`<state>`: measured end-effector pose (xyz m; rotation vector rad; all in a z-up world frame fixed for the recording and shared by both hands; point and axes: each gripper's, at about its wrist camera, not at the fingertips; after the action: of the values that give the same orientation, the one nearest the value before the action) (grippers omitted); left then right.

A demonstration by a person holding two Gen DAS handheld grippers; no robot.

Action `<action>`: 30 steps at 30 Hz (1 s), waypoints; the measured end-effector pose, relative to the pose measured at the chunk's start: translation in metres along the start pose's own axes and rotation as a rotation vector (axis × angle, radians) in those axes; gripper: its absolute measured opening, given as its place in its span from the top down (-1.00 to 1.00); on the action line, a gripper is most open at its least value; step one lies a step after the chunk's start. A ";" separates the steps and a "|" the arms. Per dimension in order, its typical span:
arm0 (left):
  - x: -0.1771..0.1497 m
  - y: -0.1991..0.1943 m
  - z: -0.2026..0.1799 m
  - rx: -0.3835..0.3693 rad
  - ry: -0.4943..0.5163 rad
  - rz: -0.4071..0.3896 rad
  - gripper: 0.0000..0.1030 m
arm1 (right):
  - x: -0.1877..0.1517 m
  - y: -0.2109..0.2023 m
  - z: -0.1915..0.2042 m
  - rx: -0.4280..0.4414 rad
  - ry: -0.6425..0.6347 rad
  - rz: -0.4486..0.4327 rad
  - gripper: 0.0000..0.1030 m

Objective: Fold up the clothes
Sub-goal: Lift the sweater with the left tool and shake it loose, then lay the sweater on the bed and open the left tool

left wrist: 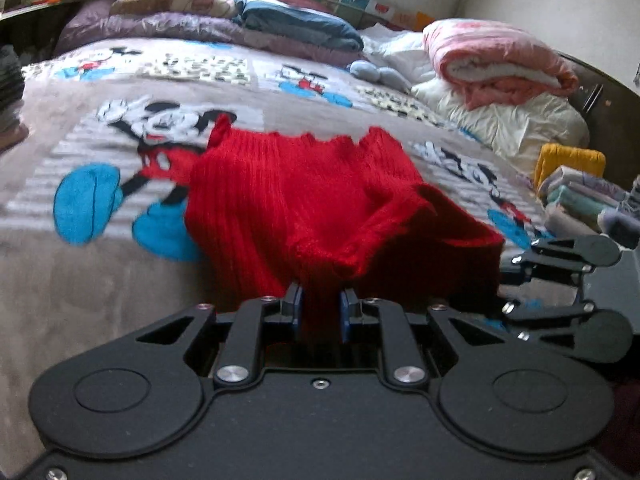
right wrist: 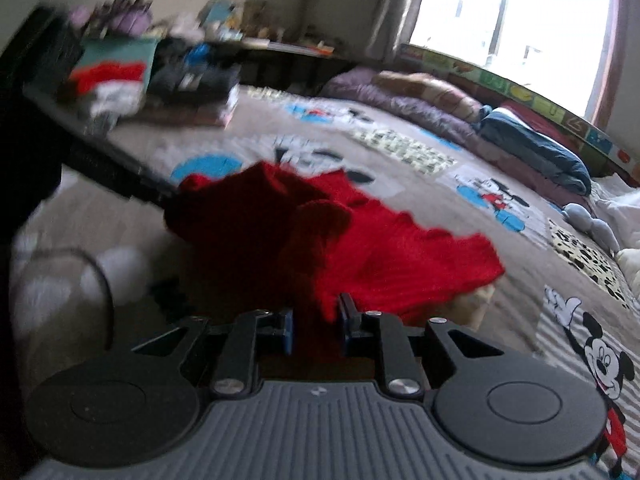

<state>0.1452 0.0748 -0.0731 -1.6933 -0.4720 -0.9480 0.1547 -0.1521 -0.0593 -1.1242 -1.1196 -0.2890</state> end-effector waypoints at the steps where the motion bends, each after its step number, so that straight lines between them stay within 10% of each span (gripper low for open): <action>1: -0.005 -0.002 -0.002 0.001 -0.002 0.011 0.71 | -0.005 0.001 0.004 0.000 0.000 0.021 0.47; 10: -0.054 -0.028 -0.023 -0.021 -0.079 0.141 0.65 | -0.044 -0.011 0.047 0.034 -0.005 0.143 0.30; 14: -0.082 -0.046 -0.030 -0.060 -0.236 0.191 -0.01 | -0.061 -0.024 0.065 0.103 0.033 0.215 0.24; 17: -0.101 -0.060 -0.033 -0.099 -0.360 0.188 -0.07 | -0.071 -0.037 0.075 0.152 0.069 0.246 0.15; 24: -0.101 -0.069 -0.015 -0.125 -0.529 0.081 -0.27 | -0.087 -0.066 0.019 0.311 0.641 0.153 -0.14; 30: -0.062 -0.061 0.008 0.000 -0.452 0.036 -0.27 | -0.097 -0.059 -0.036 0.285 0.958 -0.020 -0.16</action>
<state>0.0671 0.1122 -0.0845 -1.9128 -0.7335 -0.5330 0.0897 -0.2410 -0.1056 -0.5836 -0.2983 -0.5842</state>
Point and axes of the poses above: each gripper's, at about its wrist camera, not at the fingertips, and y roughly the way its jaws point, z to its left, x to its top, and after that the axes turned 13 degrees about y, right-handed
